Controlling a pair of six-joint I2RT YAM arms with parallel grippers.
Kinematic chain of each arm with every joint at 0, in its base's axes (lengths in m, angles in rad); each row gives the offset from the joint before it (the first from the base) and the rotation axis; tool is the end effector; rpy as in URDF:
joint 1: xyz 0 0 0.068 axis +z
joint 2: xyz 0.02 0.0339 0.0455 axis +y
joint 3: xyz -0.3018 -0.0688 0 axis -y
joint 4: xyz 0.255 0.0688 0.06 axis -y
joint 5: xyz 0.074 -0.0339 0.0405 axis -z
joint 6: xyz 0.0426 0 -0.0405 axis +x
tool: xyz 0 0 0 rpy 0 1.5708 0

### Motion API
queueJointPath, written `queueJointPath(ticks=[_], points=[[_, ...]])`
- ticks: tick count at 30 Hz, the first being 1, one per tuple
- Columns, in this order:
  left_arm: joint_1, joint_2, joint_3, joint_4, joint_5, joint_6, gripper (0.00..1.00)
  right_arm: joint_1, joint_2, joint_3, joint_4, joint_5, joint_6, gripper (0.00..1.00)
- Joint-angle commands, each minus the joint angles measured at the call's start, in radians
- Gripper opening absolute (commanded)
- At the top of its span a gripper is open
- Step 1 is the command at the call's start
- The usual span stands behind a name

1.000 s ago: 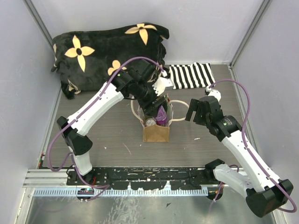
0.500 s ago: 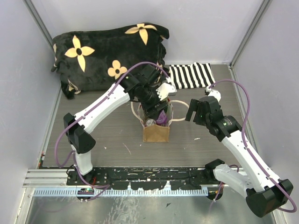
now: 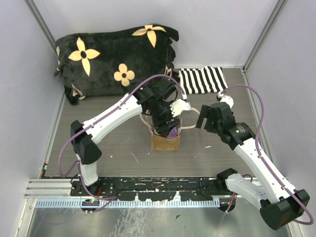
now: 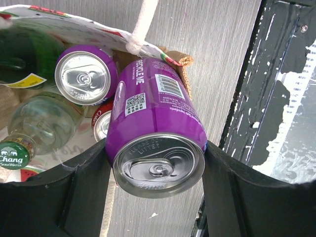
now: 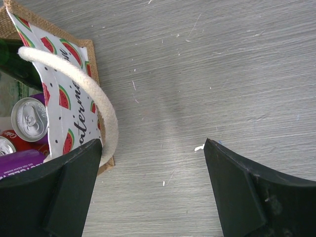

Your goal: Place the beverage into the canvas bag

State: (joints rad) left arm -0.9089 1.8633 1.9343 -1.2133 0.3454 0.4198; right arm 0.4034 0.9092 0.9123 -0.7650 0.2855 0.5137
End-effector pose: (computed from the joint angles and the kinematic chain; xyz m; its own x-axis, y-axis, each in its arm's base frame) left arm 0.2373 -0.3280 0.3766 -0.1727 0.8457 -0.5049 0.9846 0.1343 -0.1119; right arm 0.1634 0.0567 0.3331 -0.6459 0.2370 -0.7257 0.1472 0.9714 0.1862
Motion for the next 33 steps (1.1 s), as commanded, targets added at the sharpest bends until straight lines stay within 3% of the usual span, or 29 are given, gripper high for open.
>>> queueJointPath(ticks=[1,16,33], points=[[-0.019,-0.045,-0.017,-0.025,0.050,0.029,0.00,-0.004,-0.025,-0.002,0.009,0.020,0.013,0.90],[-0.033,0.044,0.000,-0.024,0.000,0.031,0.00,-0.005,-0.037,-0.015,0.006,0.021,0.018,0.90],[-0.041,0.142,0.012,-0.016,0.041,-0.048,0.00,-0.004,-0.030,-0.021,0.014,0.018,0.022,0.90]])
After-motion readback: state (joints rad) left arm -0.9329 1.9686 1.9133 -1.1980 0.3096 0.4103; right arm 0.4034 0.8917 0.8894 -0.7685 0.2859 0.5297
